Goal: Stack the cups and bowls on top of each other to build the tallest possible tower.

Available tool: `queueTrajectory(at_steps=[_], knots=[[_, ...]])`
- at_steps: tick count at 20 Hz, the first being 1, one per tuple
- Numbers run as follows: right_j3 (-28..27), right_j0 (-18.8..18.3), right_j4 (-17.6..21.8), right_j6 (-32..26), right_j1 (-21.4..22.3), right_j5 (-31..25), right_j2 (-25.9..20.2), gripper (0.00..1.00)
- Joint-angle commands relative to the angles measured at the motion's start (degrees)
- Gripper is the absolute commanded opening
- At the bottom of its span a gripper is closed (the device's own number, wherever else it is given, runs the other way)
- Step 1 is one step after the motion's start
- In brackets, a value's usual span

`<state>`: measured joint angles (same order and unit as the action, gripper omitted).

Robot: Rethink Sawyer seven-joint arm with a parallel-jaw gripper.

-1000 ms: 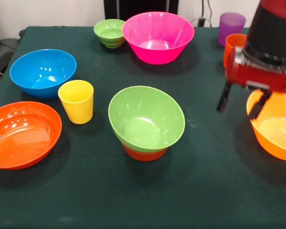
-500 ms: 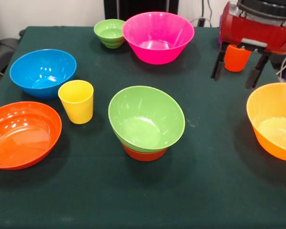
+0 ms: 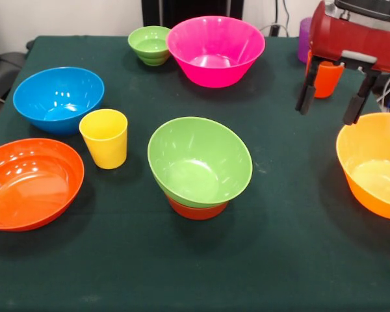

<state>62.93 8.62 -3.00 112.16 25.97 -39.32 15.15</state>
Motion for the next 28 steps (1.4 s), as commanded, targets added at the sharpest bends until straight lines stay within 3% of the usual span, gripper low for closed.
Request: queueTrajectory(at_steps=[1,7,16,28], knots=[[9.4,2.1,6.3,2.5,-1.5,5.2,-2.3,1.00],[11.1,1.6,7.1,2.7,-2.0,8.5,-2.9,1.00],[14.1,3.7,7.7,5.7,-2.5,12.5,-0.8,1.00],[11.9,7.3,5.3,8.9,-4.9,10.8,2.2,1.00]])
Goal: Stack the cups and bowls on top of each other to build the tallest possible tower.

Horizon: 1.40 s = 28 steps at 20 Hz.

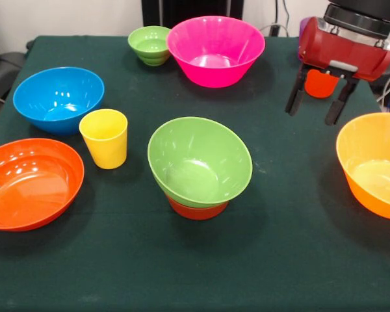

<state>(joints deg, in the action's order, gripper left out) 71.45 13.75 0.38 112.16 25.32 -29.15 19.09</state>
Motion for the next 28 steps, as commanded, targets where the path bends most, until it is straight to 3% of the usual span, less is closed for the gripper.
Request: queueTrajectory(at_steps=[1,10,18,23,28], knots=[[2.8,2.6,1.8,9.3,-4.6,0.2,-1.2,1.00],[-0.3,5.4,-0.2,11.2,-7.4,-1.9,2.2,1.00],[-1.1,4.3,-1.0,9.9,-9.3,0.9,1.3,1.00],[0.4,2.2,-1.3,7.1,-6.7,0.2,-1.0,1.00],[1.5,0.7,-2.3,4.1,-2.1,-4.7,-2.4,1.00]])
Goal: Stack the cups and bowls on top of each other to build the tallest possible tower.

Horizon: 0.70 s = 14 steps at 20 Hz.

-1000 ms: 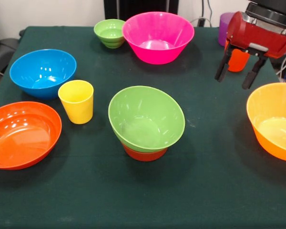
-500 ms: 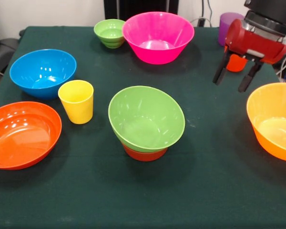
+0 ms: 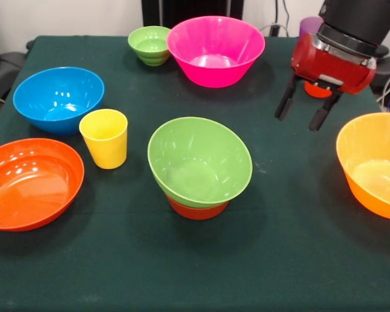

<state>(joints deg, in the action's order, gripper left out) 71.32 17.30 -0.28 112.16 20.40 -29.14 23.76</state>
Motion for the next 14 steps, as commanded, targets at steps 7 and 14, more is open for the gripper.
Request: queueTrajectory(at_steps=[7,14], knots=[[2.0,-3.3,-2.5,3.4,5.8,-8.2,-7.7,1.00],[1.6,-3.9,-2.5,2.9,6.5,-9.7,-8.2,1.00]])
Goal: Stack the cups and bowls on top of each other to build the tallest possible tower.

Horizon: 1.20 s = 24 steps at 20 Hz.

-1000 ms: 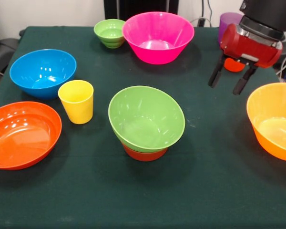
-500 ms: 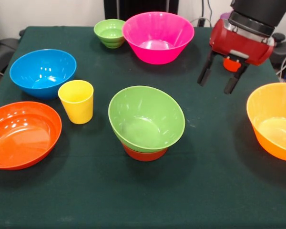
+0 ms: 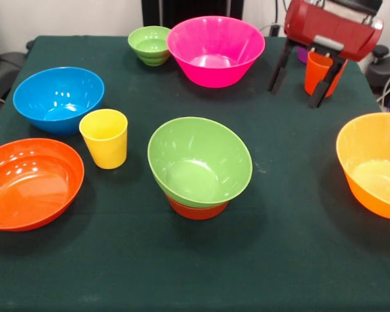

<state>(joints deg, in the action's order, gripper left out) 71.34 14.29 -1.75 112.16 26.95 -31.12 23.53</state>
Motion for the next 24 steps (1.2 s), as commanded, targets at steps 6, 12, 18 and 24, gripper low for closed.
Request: queueTrajectory(at_steps=[6,12,18,24], knots=[[0.3,0.8,-1.5,6.0,-2.0,-6.8,-7.0,1.00],[-1.8,2.0,-2.7,7.6,-3.5,-8.1,-5.9,1.00],[-3.8,2.4,-3.6,8.4,-5.1,-8.4,-5.3,1.00],[-4.7,3.4,-4.6,9.6,-5.8,-8.8,-4.5,1.00]])
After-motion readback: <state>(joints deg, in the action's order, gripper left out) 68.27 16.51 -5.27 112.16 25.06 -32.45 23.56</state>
